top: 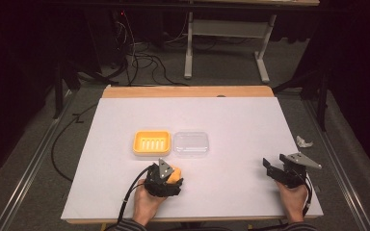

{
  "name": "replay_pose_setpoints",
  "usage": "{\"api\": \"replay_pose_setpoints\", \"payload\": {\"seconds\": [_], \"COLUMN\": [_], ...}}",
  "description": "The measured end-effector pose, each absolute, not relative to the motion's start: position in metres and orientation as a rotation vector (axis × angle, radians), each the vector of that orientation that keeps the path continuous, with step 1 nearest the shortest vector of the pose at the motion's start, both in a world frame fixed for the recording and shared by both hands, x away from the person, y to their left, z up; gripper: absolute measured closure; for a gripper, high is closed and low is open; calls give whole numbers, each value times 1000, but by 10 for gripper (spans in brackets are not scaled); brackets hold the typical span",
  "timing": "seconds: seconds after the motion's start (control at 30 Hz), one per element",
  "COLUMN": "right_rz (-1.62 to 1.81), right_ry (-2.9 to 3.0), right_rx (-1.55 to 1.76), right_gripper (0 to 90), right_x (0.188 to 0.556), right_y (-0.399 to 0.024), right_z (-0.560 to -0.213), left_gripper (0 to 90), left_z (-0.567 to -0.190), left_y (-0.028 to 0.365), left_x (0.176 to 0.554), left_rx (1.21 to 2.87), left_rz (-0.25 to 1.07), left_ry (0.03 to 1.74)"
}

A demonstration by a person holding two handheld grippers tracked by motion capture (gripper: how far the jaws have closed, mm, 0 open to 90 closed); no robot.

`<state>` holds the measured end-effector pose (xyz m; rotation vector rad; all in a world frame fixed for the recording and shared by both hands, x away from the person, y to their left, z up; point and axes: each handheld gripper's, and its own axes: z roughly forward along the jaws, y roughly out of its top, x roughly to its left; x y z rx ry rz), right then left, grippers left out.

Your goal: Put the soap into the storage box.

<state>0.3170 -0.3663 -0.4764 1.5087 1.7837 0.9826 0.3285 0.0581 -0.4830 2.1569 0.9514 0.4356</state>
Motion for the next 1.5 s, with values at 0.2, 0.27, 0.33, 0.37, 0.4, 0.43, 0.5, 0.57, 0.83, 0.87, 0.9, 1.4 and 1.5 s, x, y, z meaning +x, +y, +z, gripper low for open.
{"api": "replay_pose_setpoints", "payload": {"seconds": [0.2, 0.27, 0.33, 0.37, 0.4, 0.43, 0.5, 0.57, 0.83, 0.87, 0.9, 1.4, 1.5], "right_rz": [981, 982, 981, 982, 983, 983, 982, 982, 983, 982, 982, 987, 994], "right_ry": [1785, 1784, 1785, 1784, 1784, 1785, 1784, 1785, 1786, 1787, 1787, 1785, 1779], "right_rx": [1508, 1508, 1508, 1507, 1508, 1507, 1508, 1508, 1507, 1508, 1508, 1503, 1507], "right_gripper": [286, 286, 285, 286, 285, 285, 285, 285, 285, 285, 285, 285, 286], "right_x": [317, 317, 317, 317, 317, 317, 317, 317, 317, 317, 317, 317, 317], "right_y": [-366, -366, -366, -366, -366, -367, -366, -366, -367, -367, -367, -367, -367], "right_z": [-476, -476, -476, -476, -476, -476, -476, -476, -476, -476, -477, -476, -476], "left_gripper": [269, 269, 270, 270, 270, 270, 271, 271, 271, 271, 272, 272, 272], "left_z": [-483, -483, -482, -482, -481, -481, -480, -479, -476, -475, -474, -459, -454], "left_y": [61, 61, 62, 62, 63, 64, 65, 66, 70, 71, 72, 80, 84], "left_x": [330, 330, 330, 330, 330, 330, 330, 330, 330, 330, 329, 331, 332], "left_rx": [2163, 2164, 2163, 2164, 2164, 2161, 2159, 2159, 2151, 2148, 2145, 2102, 2076], "left_rz": [417, 416, 416, 424, 427, 431, 438, 443, 455, 455, 458, 473, 441], "left_ry": [928, 925, 921, 922, 922, 924, 927, 928, 935, 935, 934, 924, 935]}}
